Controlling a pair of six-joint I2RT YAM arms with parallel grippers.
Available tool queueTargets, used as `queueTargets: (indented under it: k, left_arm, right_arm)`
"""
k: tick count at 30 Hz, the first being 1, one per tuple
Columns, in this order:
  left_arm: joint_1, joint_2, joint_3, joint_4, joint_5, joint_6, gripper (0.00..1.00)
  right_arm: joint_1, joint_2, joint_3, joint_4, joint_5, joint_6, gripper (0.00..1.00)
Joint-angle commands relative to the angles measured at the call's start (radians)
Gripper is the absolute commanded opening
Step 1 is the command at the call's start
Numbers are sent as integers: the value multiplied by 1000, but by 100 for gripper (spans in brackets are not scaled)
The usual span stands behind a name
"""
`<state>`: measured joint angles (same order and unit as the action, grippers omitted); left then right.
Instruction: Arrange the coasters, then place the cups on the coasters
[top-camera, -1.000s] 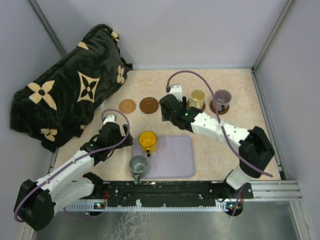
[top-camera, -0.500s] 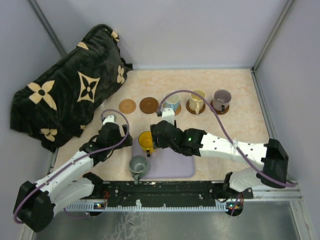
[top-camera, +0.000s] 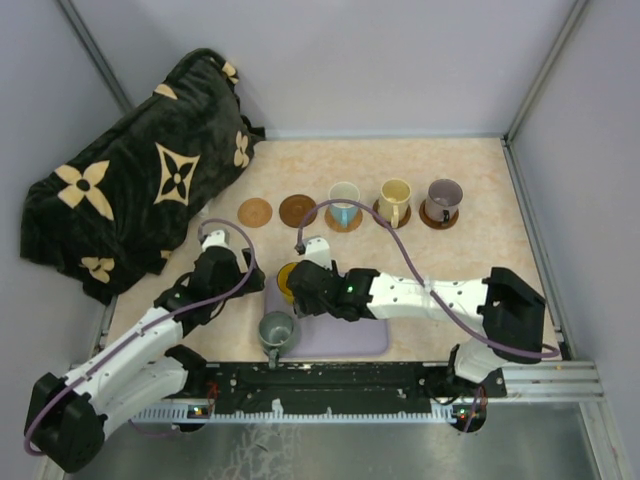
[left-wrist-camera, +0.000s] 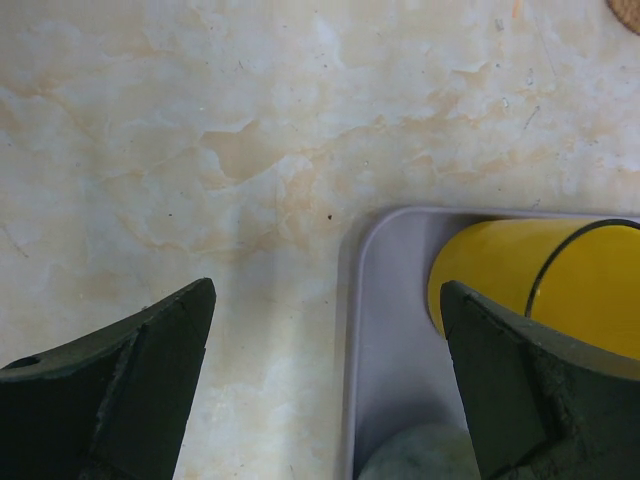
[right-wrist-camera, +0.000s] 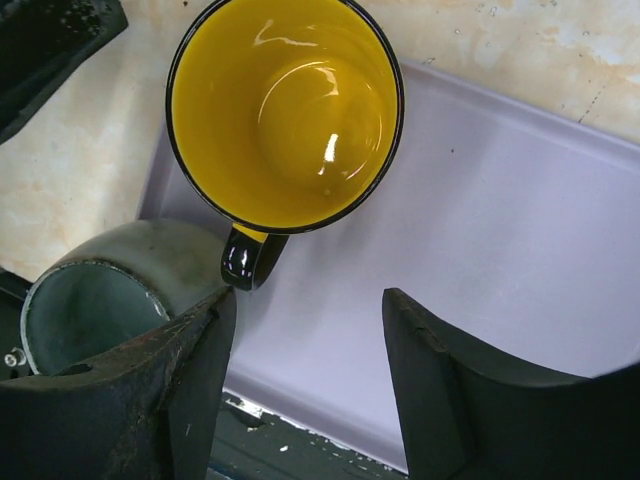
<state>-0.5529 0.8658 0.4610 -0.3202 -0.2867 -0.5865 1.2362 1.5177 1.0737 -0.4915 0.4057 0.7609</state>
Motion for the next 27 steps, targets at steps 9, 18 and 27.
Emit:
queueTargets:
  k: [9,18,27]
  left_arm:
    - [-76,-154,25,-64,79,30,100]
    - [-258,-56,129,-90,69,43,100]
    - [-393,118,195,-82,47,57,100]
  right_arm:
    - [-18,-125,-5,-57,224,52,60]
    - [-59,-338,-122,-183,462,233,48]
    - [-61,-427,-161,-221,504,267,47]
